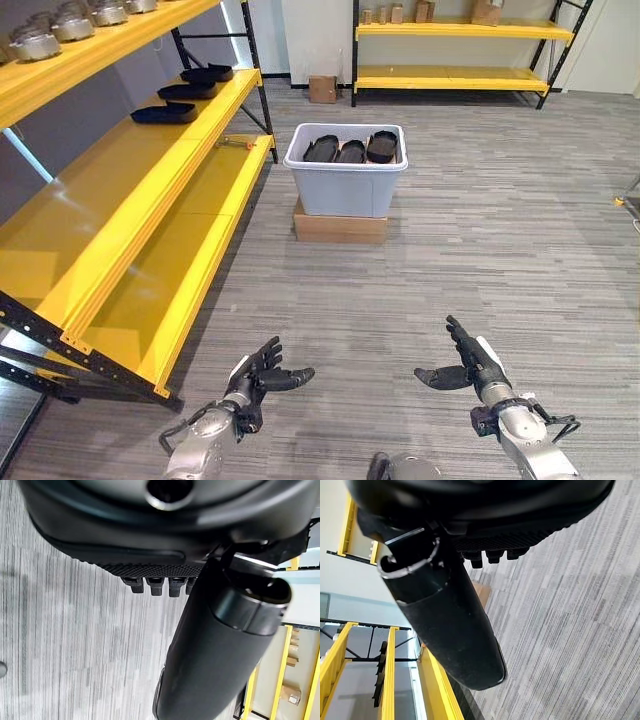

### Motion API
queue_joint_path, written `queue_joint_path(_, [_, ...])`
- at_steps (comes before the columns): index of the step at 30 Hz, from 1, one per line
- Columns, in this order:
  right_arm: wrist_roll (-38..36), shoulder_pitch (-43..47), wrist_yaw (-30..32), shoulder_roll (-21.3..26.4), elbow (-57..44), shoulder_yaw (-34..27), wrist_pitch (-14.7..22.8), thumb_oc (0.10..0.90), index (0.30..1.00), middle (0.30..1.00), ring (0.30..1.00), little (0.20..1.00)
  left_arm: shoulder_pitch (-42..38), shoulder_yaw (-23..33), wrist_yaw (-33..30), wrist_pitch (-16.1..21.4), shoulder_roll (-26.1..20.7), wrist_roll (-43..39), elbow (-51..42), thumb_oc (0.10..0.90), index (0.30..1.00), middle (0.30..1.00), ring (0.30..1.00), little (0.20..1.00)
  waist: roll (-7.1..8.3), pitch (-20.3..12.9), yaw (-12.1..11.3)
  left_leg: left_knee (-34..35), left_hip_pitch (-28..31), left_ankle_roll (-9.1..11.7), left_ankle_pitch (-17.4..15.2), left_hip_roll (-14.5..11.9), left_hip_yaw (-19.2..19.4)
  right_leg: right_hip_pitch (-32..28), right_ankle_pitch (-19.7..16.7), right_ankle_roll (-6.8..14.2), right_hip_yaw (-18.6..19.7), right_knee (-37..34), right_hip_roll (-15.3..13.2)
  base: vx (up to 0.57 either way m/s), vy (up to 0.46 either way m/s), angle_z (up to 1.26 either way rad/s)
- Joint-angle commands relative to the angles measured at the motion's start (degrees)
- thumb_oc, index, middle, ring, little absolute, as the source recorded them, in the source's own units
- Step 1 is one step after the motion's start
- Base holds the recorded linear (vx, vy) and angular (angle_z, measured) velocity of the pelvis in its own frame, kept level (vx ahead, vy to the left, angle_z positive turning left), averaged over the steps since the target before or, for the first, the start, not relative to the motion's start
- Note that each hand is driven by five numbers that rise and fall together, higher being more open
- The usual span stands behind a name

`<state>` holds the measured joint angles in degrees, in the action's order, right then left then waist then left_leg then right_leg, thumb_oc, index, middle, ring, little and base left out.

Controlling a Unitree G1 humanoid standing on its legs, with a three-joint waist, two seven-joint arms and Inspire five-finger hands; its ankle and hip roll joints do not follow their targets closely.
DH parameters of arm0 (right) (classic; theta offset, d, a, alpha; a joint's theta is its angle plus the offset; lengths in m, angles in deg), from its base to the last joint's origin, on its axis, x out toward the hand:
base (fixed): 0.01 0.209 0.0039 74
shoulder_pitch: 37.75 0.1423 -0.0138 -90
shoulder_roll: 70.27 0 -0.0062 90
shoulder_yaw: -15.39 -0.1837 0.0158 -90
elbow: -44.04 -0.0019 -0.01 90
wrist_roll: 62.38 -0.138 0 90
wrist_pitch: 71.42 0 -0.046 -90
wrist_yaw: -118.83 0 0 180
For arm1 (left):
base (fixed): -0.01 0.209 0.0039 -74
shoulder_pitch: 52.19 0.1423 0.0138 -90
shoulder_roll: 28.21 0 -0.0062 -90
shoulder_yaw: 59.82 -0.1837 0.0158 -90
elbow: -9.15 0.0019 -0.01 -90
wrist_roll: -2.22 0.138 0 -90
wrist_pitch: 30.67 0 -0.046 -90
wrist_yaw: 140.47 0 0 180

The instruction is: Move parts from the plastic box to the shelf.

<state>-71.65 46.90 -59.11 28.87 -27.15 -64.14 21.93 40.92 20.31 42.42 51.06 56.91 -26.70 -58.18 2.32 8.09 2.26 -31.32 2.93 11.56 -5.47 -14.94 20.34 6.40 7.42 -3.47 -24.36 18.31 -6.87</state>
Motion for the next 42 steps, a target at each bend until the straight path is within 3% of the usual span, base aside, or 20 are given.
queue_joint_path(1, [-1.0, 3.0, -1.2, 1.9, -2.0, -0.6, 6.1, 0.9, 1.0, 1.0, 1.0, 1.0, -2.0, 0.7, 0.0, 6.2, 0.1, 0.5, -3.7, 0.9, 1.0, 1.0, 1.0, 1.0, 0.25, 0.1, 0.5, -2.4, -1.0, -6.4, -1.7, 7.8, 7.1, -7.4, -0.3, 3.9, 1.2, -11.2, 3.1, 0.14, 0.074, -0.03])
queue_joint_path(4, [0.4, 3.1, -1.6, 1.2, -2.3, 0.0, 5.7, 0.9, 1.0, 1.0, 1.0, 1.0, -2.0, 0.2, -2.4, 6.7, -0.4, -0.4, -3.9, 0.9, 1.0, 1.0, 1.0, 1.0, -0.05, 1.1, 1.5, 14.1, 0.5, -7.7, -1.1, 5.6, 8.5, -7.5, -0.7, 5.8, 2.2, -9.8, 1.9, 0.17, 0.165, 0.35])
queue_joint_path(6, [0.7, 3.3, -1.7, 1.2, -2.3, 0.4, 5.6, 0.9, 1.0, 1.0, 1.0, 1.0, -1.9, -0.3, -3.6, 7.3, -0.4, -1.1, -4.2, 0.9, 1.0, 1.0, 1.0, 1.0, 0.21, 1.5, 1.3, 18.2, 0.2, -7.4, 0.8, 4.5, 8.5, -9.2, -0.7, 6.3, 3.0, -10.6, 1.6, 0.16, 0.135, 0.47])
queue_joint_path(8, [0.9, 4.2, -2.8, 1.5, -1.4, 1.5, 6.2, 0.9, 1.0, 1.0, 1.0, 1.0, -0.8, -0.2, -5.2, 8.3, 0.0, -1.9, -4.7, 0.9, 1.0, 1.0, 1.0, 1.0, 0.29, 2.0, -0.4, 24.4, -2.8, -4.3, 9.3, -0.6, 6.3, -13.5, -0.2, 6.7, 3.7, -12.9, 1.1, 0.23, 0.143, 0.06])
queue_joint_path(9, [0.7, 4.3, -2.9, 1.6, -1.3, 1.7, 6.3, 0.9, 1.0, 1.0, 1.0, 1.0, -0.7, -0.1, -5.4, 8.5, 0.1, -1.8, -4.7, 0.9, 1.0, 1.0, 1.0, 1.0, 0.3, 2.1, -0.6, 24.7, -3.1, -4.0, 10.3, -1.2, 6.0, -13.8, -0.1, 6.7, 3.7, -13.1, 1.0, 0.19, 0.091, -0.36])
queue_joint_path(11, [0.9, 4.5, -3.4, 2.2, -1.6, 2.9, 6.8, 0.9, 1.0, 1.0, 1.0, 1.0, 0.3, 0.4, -6.0, 9.8, 0.6, -1.8, -4.0, 0.9, 1.0, 1.0, 1.0, 1.0, -0.07, 2.3, -1.4, 27.5, -4.8, -1.7, 15.8, -6.3, 4.5, -14.8, 0.7, 6.9, 3.9, -12.6, 0.2, 0.24, 0.15, -0.37])
queue_joint_path(14, [0.3, 3.7, -4.0, 3.0, -3.1, 3.7, 7.0, 0.9, 1.0, 1.0, 1.0, 1.0, 0.9, 1.1, -6.1, 11.6, 1.3, -1.4, -2.7, 0.9, 1.0, 1.0, 1.0, 1.0, -0.83, 2.8, -1.0, 29.3, -4.5, -0.5, 18.0, -9.0, 6.1, -14.7, 3.1, 7.1, 3.1, -9.0, -0.7, 0.32, 0.204, -0.35])
queue_joint_path(17, [0.4, 3.1, -4.5, 2.9, -4.2, 4.1, 7.3, 0.9, 1.0, 1.0, 1.0, 1.0, 1.0, 1.7, -6.0, 12.1, 1.0, 0.0, -2.7, 0.9, 1.0, 1.0, 1.0, 1.0, -1.55, 3.0, -1.2, 29.3, -3.6, -1.2, 16.2, -7.9, 6.0, -14.1, 6.0, 7.0, 2.9, -4.3, -0.7, 0.34, 0.208, -0.19])
queue_joint_path(19, [-2.1, 3.4, -3.2, 1.8, -3.6, 4.6, 6.8, 0.9, 1.0, 1.0, 1.0, 1.0, 0.9, 2.2, -4.8, 10.2, 0.4, 0.0, -2.8, 0.9, 1.0, 1.0, 1.0, 1.0, -1.82, 3.5, -2.1, 27.4, -3.4, -3.1, 13.2, -5.2, 3.2, -13.6, 9.3, 6.8, 3.8, 1.7, -0.9, 0.42, 0.253, -0.29])
queue_joint_path(25, [-2.6, 3.1, 0.4, -0.6, -2.8, 4.0, 7.3, 0.9, 1.0, 1.0, 1.0, 1.0, -0.8, 1.5, -1.2, 8.8, -0.3, 3.0, -2.1, 0.9, 1.0, 1.0, 1.0, 1.0, -2.39, 3.3, -2.4, 24.5, -3.8, -7.4, 8.4, 0.9, 1.0, -11.9, 10.0, 7.6, 6.4, 8.5, -1.1, 0.33, 0.252, 0.17])
queue_joint_path(28, [-2.6, 2.9, 2.0, -1.0, -3.5, 3.1, 7.5, 0.9, 1.0, 1.0, 1.0, 1.0, -1.5, 0.5, 0.4, 8.6, -1.3, 3.7, -2.3, 0.9, 1.0, 1.0, 1.0, 1.0, -2.37, 2.7, -1.9, 24.5, -3.6, -9.8, 6.2, 4.4, 0.6, -10.3, 8.1, 10.1, 8.5, 14.2, -1.4, 0.25, 0.255, 0.01])
queue_joint_path(30, [-2.0, 2.8, 2.8, -1.4, -3.8, 2.5, 7.2, 0.9, 1.0, 1.0, 1.0, 1.0, -2.5, -0.6, 1.5, 8.0, -2.0, 3.4, -2.4, 0.9, 1.0, 1.0, 1.0, 1.0, -2.2, 2.1, -1.3, 25.1, -2.8, -12.2, 4.2, 7.5, 0.8, -8.0, 4.6, 13.0, 10.2, 21.9, -2.0, 0.25, 0.281, -0.03])
queue_joint_path(31, [-2.0, 2.7, 3.7, -1.6, -3.7, 2.2, 6.8, 0.9, 1.0, 1.0, 1.0, 1.0, -3.5, -1.8, 1.8, 7.4, -2.5, 3.7, -2.5, 0.9, 1.0, 1.0, 1.0, 1.0, -1.96, 1.7, -1.2, 25.3, -2.4, -14.1, 2.8, 9.6, 1.0, -6.6, 0.6, 15.3, 10.6, 28.2, -2.9, 0.27, 0.28, -0.24])
queue_joint_path(33, [-2.1, 2.6, 4.7, -1.9, -3.5, 2.1, 6.7, 0.9, 1.0, 1.0, 1.0, 1.0, -4.1, -2.8, 2.1, 6.8, -2.6, 3.9, -2.6, 0.9, 1.0, 1.0, 1.0, 1.0, -1.99, 1.4, -1.5, 25.0, -2.0, -15.9, 1.4, 11.3, 1.4, -4.4, -3.1, 16.4, 9.5, 34.8, -5.2, 0.24, 0.216, -0.22])
queue_joint_path(34, [-1.8, 2.6, 4.9, -2.0, -3.1, 2.0, 7.2, 0.9, 1.0, 1.0, 1.0, 1.0, -3.9, -3.3, 2.4, 6.6, -2.4, 4.3, -3.0, 0.9, 1.0, 1.0, 1.0, 1.0, -2.33, 1.6, -1.4, 25.5, -0.2, -16.7, -0.1, 13.0, 1.2, -0.3, -5.0, 16.9, 10.1, 41.8, -7.0, 0.15, 0.127, -0.11])
queue_joint_path(36, [-0.9, 2.5, 4.5, -2.1, -3.1, 2.0, 8.2, 0.9, 1.0, 1.0, 1.0, 1.0, -3.0, -3.0, 2.2, 6.7, -2.6, 4.2, -3.9, 0.9, 1.0, 1.0, 1.0, 1.0, -3.32, 2.2, -1.0, 25.5, 0.6, -17.0, -0.4, 12.5, 2.5, 5.2, -7.1, 16.2, 9.4, 42.9, -6.0, 0.18, 0.065, -0.33])
queue_joint_path(37, [-0.3, 2.4, 4.4, -2.1, -3.6, 2.1, 8.9, 0.9, 1.0, 1.0, 1.0, 1.0, -2.1, -2.6, 2.4, 6.5, -3.0, 3.5, -4.9, 0.9, 1.0, 1.0, 1.0, 1.0, -3.43, 3.3, 0.1, 24.9, 1.7, -16.6, -1.6, 12.8, 3.1, 10.2, -7.3, 16.1, 8.8, 39.2, -5.2, 0.25, -0.01, -0.47])
queue_joint_path(39, [-0.3, 2.4, 4.7, -2.0, -4.1, 1.8, 9.4, 0.9, 1.0, 1.0, 1.0, 1.0, -2.5, -2.7, 2.5, 6.1, -3.7, 2.9, -5.4, 0.9, 1.0, 1.0, 1.0, 1.0, -2.91, 4.4, 0.8, 24.5, 2.8, -16.0, -2.8, 13.0, 3.0, 11.0, -7.3, 14.9, 7.0, 30.8, -7.0, 0.26, -0.119, -0.55])
queue_joint_path(41, [-0.4, 3.0, 6.1, -1.9, -3.8, 1.5, 9.7, 0.9, 1.0, 1.0, 1.0, 1.0, -4.1, -3.6, 2.4, 5.2, -4.0, 3.2, -5.1, 0.9, 1.0, 1.0, 1.0, 1.0, -1.64, 5.6, 1.5, 23.3, 4.2, -15.4, -5.5, 13.1, 3.1, 10.5, -11.0, 14.7, 5.8, 17.2, -10.2, 0.29, -0.222, -0.08])
queue_joint_path(42, [-0.6, 3.1, 6.3, -1.8, -3.8, 1.5, 9.6, 0.9, 1.0, 1.0, 1.0, 1.0, -4.4, -3.9, 2.2, 5.1, -4.0, 3.2, -5.1, 0.9, 1.0, 1.0, 1.0, 1.0, -1.42, 5.7, 1.7, 23.2, 4.6, -15.3, -6.0, 13.1, 3.2, 10.6, -12.0, 14.8, 5.8, 14.9, -10.8, 0.3, -0.286, 0.08])
